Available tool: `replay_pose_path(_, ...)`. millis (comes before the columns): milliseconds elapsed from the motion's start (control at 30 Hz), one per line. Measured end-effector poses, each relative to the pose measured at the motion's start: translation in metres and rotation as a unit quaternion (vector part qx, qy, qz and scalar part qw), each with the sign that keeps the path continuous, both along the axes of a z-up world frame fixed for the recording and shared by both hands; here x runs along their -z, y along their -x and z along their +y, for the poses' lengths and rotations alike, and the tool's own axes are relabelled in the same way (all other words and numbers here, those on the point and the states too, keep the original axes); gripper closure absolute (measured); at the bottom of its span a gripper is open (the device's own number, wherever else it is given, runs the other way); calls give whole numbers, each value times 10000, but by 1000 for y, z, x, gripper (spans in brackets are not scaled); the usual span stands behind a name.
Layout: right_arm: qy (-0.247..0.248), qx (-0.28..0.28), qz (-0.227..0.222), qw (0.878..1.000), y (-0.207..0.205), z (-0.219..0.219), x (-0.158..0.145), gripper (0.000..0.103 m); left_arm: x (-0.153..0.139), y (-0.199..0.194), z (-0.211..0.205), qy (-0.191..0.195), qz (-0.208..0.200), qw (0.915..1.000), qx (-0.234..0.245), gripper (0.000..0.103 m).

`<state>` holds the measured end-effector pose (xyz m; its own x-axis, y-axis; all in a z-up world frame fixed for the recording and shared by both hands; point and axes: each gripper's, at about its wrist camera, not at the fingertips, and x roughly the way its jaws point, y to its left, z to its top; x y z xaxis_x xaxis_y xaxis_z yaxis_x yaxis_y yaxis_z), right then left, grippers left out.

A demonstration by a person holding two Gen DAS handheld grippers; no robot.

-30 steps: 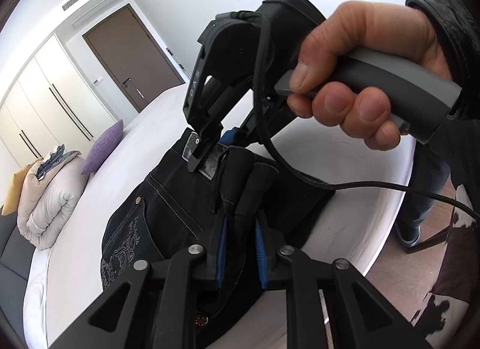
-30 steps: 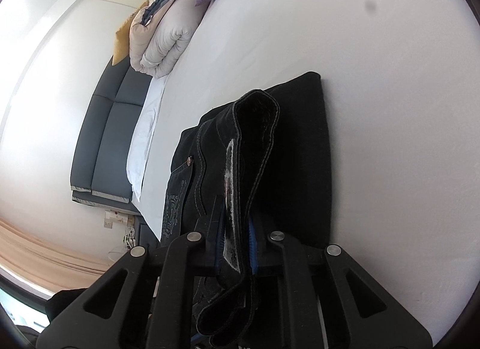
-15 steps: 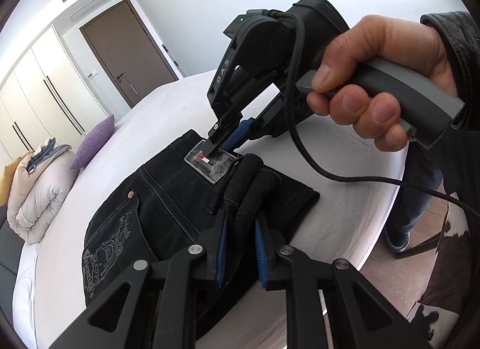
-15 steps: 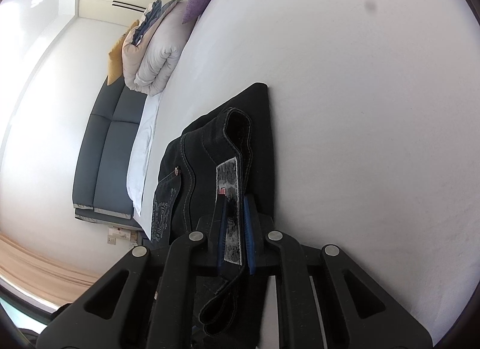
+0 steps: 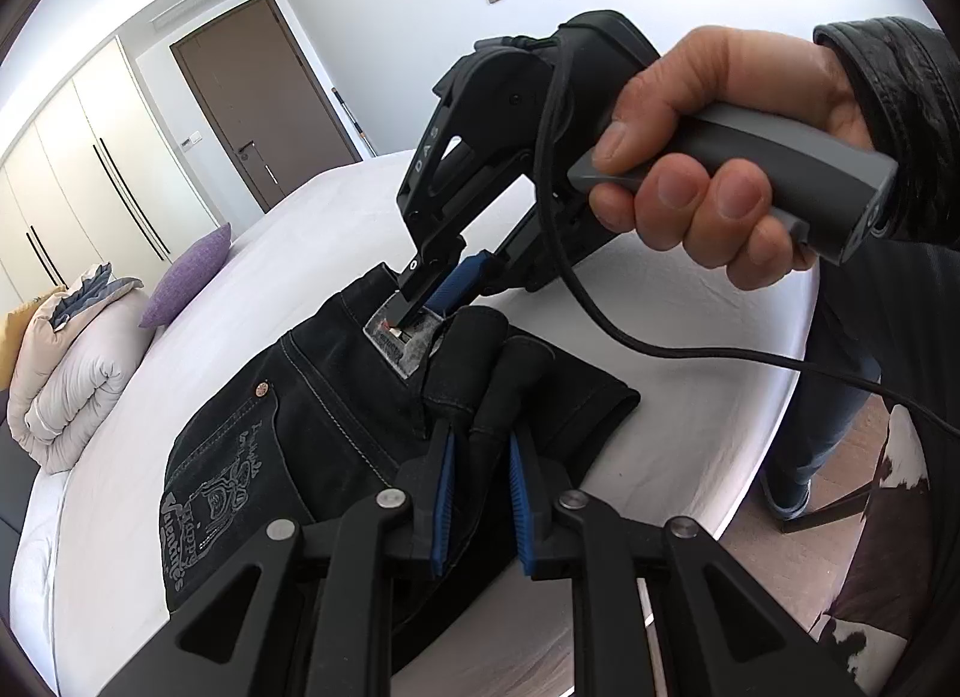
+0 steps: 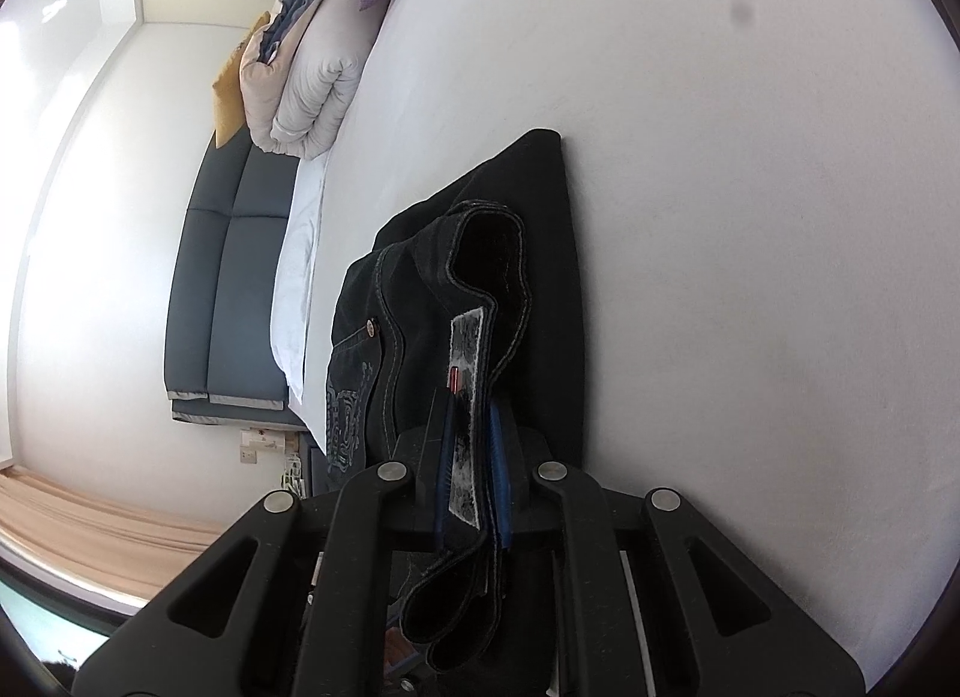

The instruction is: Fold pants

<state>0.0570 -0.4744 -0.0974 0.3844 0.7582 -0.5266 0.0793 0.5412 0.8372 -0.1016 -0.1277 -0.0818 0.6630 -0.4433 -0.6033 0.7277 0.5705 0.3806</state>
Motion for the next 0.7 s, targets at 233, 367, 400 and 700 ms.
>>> replay_pose_path(233, 320, 252, -437, 9982, 20, -3, -24, 96, -6, 6, -2, 89, -27, 9999, 129, 86)
replay_pose_path(367, 287, 405, -504, 9975, 29, -14, -32, 96, -7, 10, -7, 99, -47, 9996, 248, 86)
replay_pose_path(400, 315, 359, -484, 9977, 29, -15, -32, 96, -4, 9, -8, 65, -5, 9997, 247, 86)
replay_pose_path(700, -13, 346, -192, 9992, 28, -24, -7, 83, -15, 2, 10, 529, 317, 9980, 100, 42)
